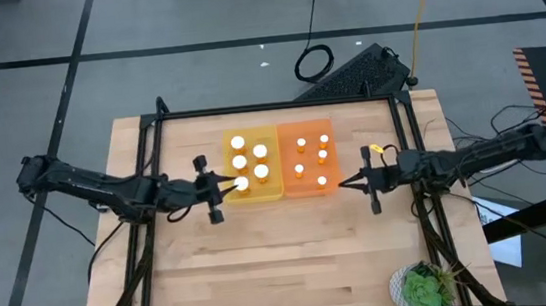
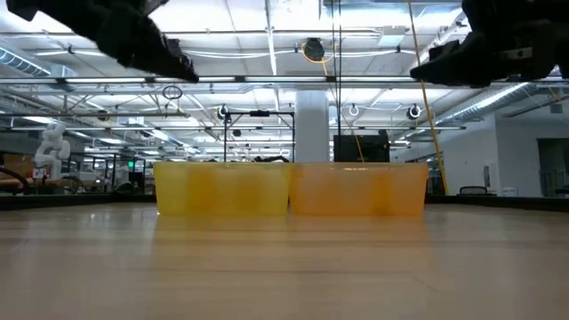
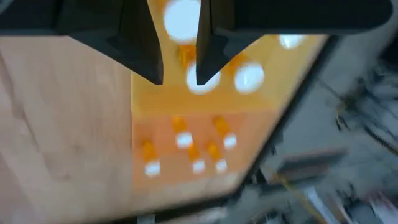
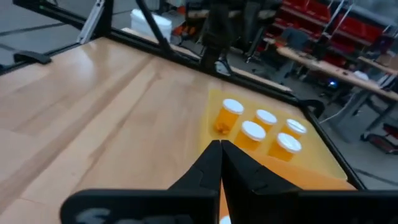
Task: Pick and place medicine bottles into bin by pill shape (circle, oval)
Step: Return to Home Position
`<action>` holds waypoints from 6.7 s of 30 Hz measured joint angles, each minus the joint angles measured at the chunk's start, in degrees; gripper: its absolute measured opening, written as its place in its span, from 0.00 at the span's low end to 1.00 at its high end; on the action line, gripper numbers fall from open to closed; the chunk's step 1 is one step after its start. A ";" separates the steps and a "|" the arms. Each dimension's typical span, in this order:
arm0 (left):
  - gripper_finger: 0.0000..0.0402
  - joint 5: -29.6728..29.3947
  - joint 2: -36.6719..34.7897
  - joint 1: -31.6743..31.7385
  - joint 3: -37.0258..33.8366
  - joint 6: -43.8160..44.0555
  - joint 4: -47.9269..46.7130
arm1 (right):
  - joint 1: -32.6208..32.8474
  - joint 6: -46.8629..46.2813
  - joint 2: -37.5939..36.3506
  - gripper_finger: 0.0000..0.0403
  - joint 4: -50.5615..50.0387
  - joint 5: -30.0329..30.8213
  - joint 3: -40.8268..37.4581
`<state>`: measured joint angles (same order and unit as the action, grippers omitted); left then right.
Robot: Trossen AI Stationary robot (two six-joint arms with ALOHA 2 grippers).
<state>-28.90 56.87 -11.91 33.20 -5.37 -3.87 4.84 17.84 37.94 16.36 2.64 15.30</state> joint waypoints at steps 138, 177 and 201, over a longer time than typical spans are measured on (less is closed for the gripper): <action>0.01 33.46 -56.69 14.24 -32.56 1.83 5.05 | -2.84 -3.65 -37.75 0.00 -14.05 -8.64 -14.45; 0.02 30.33 -56.40 12.93 -32.57 1.52 4.88 | -2.84 -3.65 -37.75 0.00 -14.05 -8.66 -14.45; 0.09 30.29 -56.40 12.92 -32.57 1.53 4.91 | -2.84 -3.65 -37.75 0.00 -14.05 -8.66 -14.45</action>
<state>1.39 0.47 1.02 0.62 -3.84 1.04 2.00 14.20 0.19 2.31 -6.02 0.84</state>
